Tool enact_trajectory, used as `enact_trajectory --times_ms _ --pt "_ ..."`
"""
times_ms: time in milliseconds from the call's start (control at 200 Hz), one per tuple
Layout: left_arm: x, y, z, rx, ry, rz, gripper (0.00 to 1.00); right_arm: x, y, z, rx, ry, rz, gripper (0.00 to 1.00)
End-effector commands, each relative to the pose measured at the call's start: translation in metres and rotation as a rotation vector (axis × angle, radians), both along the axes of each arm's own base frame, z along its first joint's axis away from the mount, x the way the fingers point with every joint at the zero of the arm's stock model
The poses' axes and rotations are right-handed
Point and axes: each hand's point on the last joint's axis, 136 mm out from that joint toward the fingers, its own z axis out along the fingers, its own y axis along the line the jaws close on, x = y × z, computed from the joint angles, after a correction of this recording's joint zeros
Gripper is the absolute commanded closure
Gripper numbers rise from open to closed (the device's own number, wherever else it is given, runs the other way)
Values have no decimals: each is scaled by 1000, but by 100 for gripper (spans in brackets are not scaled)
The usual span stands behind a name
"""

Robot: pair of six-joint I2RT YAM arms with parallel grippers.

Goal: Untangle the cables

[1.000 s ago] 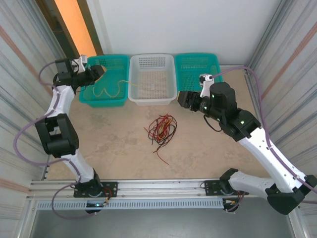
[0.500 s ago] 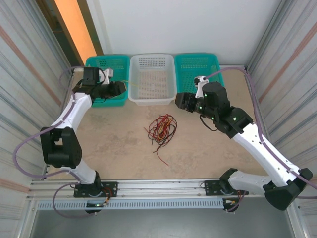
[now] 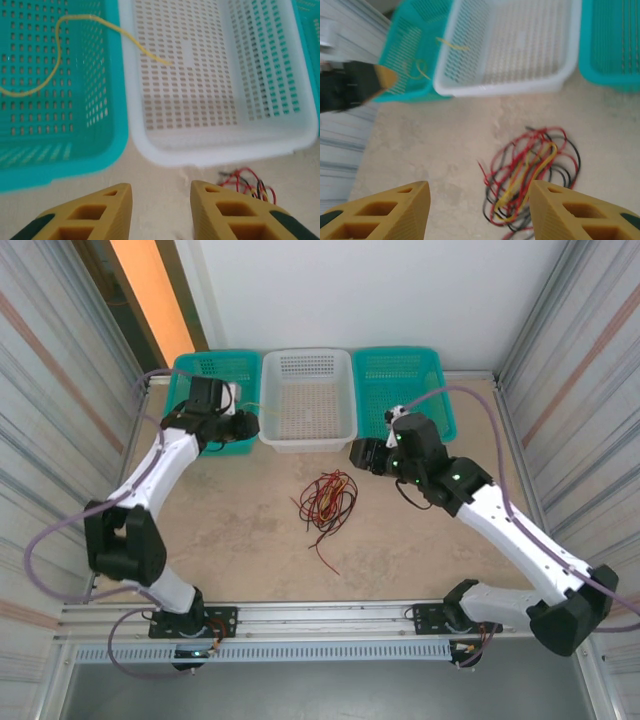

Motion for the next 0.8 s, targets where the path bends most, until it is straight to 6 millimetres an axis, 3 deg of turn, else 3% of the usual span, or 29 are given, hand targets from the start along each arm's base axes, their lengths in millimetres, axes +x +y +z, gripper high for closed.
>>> enact_trajectory --times_ms 0,145,336,451,631,797 --pt "-37 -6 23 -85 -78 -8 59 -6 14 -51 -9 159 -21 48" --pt "-89 -25 6 -243 18 -97 60 -12 41 -103 -78 295 -8 58" --pt "-138 -56 -9 -319 67 -216 65 -5 49 -160 -173 447 -45 72" --pt "-147 -68 -15 -308 75 -242 72 1 58 -178 -196 484 -33 77" --pt "-146 -83 -21 -352 103 -264 81 20 32 -190 -228 501 -148 81" --pt "-153 -113 -21 -336 112 -368 80 38 22 -194 -182 520 -181 84"
